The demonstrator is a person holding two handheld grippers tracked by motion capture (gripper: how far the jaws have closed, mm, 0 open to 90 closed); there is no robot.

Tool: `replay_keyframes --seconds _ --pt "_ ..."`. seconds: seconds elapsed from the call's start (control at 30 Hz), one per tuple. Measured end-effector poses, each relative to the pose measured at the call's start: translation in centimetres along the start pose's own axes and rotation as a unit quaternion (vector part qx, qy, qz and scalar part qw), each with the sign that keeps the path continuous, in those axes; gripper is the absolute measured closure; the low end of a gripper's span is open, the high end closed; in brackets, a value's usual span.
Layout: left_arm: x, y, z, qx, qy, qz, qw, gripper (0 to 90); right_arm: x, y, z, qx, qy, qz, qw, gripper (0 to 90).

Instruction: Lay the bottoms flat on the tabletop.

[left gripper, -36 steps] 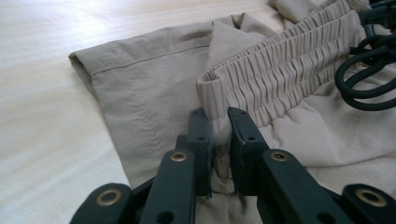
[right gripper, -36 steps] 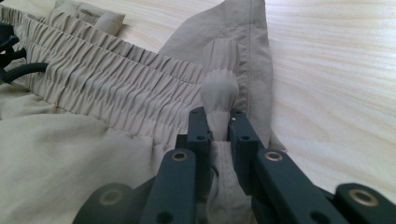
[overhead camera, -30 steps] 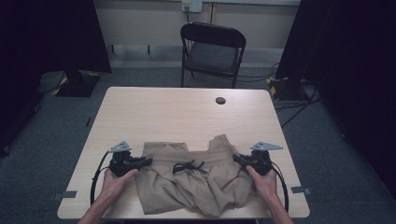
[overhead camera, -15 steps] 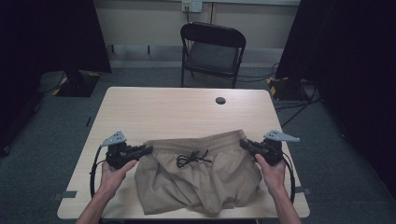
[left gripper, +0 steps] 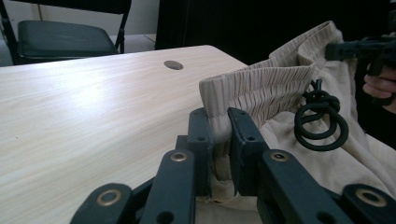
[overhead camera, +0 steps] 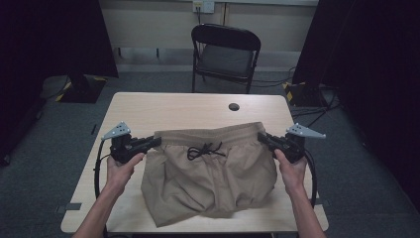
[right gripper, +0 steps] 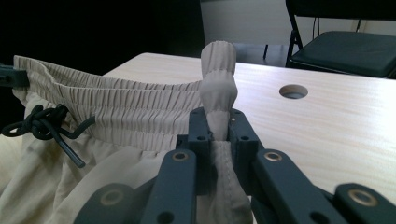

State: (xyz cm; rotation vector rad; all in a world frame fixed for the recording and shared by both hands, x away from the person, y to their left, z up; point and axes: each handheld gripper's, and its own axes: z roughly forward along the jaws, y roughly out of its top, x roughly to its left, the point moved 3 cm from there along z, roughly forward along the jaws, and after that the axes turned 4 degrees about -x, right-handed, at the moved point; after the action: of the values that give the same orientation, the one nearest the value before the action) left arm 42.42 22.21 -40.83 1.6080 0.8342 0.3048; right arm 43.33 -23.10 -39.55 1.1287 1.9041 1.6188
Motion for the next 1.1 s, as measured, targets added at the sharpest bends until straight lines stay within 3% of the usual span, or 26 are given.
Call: replay_keyframes --seconds 0.17,0.2,0.73,1.1 --pt "0.3 1.2 0.2 -0.006 0.002 0.011 0.9999 80.4 -0.1 1.2 0.2 -0.009 -0.004 -0.001 1.0 83.0" --pt "0.3 1.5 0.3 -0.012 0.003 0.004 0.9999 80.4 -0.1 1.6 0.3 -0.011 -0.004 -0.002 0.9999 83.1" --pt "1.7 5.2 1.3 -0.038 0.019 0.011 0.9991 80.4 -1.2 5.8 1.7 -0.035 -0.007 -0.005 0.9993 83.1" --pt "3.5 7.8 1.8 -0.052 0.037 0.005 0.9979 80.4 -1.5 9.2 3.6 -0.044 -0.002 -0.014 0.9989 83.0"
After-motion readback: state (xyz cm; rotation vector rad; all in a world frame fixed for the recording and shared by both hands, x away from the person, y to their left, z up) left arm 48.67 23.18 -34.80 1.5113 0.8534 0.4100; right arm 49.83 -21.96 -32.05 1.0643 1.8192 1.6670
